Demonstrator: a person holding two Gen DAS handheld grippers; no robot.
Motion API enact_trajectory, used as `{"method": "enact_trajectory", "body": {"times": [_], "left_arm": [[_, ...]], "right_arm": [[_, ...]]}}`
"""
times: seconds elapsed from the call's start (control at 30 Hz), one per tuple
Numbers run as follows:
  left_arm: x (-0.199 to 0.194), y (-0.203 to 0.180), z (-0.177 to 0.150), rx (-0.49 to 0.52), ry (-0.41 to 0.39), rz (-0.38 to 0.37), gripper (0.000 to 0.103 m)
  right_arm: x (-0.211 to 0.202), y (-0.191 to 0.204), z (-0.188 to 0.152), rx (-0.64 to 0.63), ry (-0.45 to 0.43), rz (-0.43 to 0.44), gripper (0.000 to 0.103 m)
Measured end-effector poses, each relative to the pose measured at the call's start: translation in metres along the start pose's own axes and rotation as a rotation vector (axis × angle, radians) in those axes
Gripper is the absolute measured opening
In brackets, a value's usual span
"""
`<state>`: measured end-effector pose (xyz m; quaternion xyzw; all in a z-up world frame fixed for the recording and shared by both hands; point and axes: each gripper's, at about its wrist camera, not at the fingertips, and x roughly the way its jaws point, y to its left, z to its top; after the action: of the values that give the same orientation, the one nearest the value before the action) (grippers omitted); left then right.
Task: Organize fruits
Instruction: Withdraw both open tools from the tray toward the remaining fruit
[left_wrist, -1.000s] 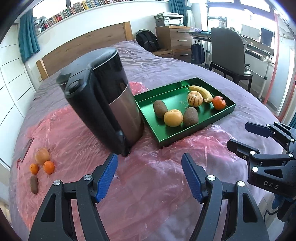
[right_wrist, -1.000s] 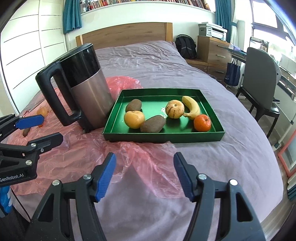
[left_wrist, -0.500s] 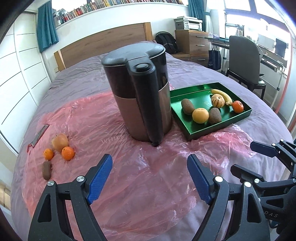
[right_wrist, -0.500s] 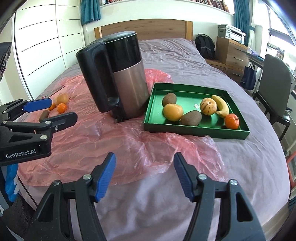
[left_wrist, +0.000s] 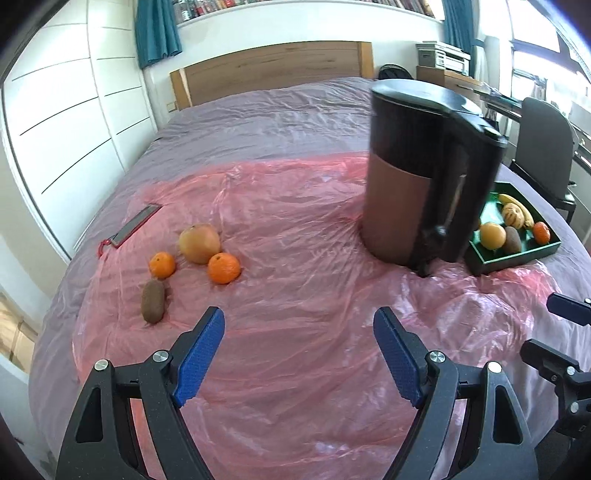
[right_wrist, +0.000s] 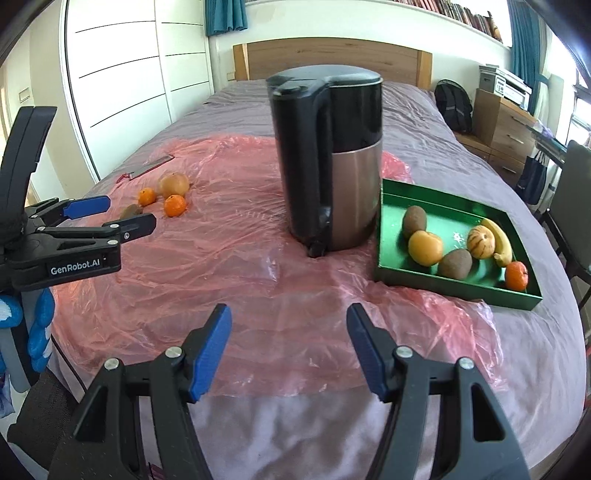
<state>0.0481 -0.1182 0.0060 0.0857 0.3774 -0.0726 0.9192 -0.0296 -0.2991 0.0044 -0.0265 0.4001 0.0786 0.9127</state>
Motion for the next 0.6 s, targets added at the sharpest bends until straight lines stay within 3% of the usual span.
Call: {"method": "enact_trajectory", "body": {"times": [0.43, 0.6], "left_arm": [[0.043, 0.134, -0.021, -0.208, 0.051, 0.187, 0.079], [0.062, 0.182, -0.031, -0.317, 0.070, 0.205, 0.079]], "right_arm": [[0.045, 0.074, 0.032, -0.116, 0.041, 0.085, 0.093], [0.067, 0.100, 0.047, -0.159, 0.056, 0.122, 0.093]]}}
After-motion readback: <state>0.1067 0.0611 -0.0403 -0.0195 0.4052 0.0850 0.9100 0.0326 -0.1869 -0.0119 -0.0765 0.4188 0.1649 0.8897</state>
